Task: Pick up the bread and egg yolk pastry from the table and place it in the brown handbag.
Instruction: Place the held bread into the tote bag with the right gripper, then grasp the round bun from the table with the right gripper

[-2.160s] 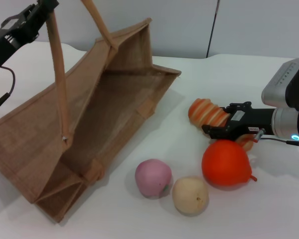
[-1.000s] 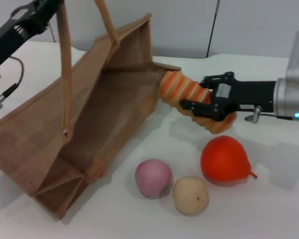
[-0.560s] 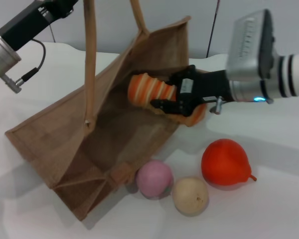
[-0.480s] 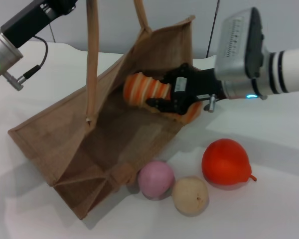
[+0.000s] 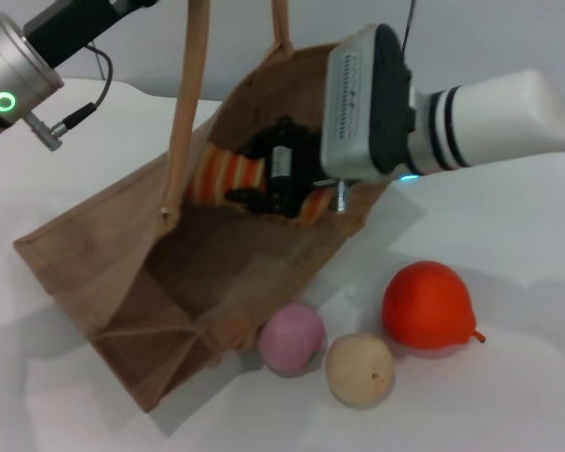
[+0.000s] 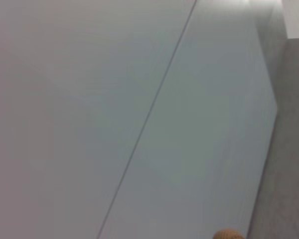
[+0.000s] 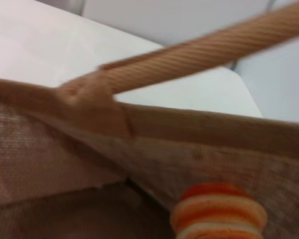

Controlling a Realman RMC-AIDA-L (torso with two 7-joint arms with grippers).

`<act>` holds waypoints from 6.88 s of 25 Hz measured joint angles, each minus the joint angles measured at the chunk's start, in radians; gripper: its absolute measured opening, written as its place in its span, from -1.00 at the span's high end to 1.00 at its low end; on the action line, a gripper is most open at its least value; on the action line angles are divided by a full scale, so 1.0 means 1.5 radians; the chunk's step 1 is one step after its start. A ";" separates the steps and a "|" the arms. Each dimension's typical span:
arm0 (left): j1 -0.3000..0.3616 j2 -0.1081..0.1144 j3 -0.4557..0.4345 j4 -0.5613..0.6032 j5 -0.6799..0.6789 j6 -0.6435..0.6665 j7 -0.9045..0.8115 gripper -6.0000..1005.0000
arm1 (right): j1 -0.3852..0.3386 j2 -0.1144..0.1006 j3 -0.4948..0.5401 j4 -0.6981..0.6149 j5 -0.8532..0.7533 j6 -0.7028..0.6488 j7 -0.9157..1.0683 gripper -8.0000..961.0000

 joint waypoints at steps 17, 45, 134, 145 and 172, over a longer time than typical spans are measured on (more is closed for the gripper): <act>0.002 0.002 -0.009 -0.001 -0.041 -0.101 -0.033 0.69 | -0.021 -0.007 0.246 0.101 -0.005 0.119 -0.344 0.17; 0.093 -0.001 -0.152 -0.037 -0.077 -0.018 0.053 0.68 | -0.107 -0.026 0.311 0.139 -0.024 -0.062 -0.406 -0.83; 0.114 0.001 -0.172 -0.055 -0.036 0.103 0.072 0.64 | -0.222 -0.015 0.012 -0.179 -0.278 -0.315 0.233 -0.79; 0.115 0.001 -0.169 -0.055 -0.036 0.108 0.072 0.63 | -0.222 -0.015 0.012 -0.182 -0.278 -0.321 0.232 -0.58; 0.108 0.000 -0.167 -0.055 -0.030 0.116 0.077 0.62 | -0.225 -0.018 0.016 -0.233 -0.214 -0.419 0.177 -0.32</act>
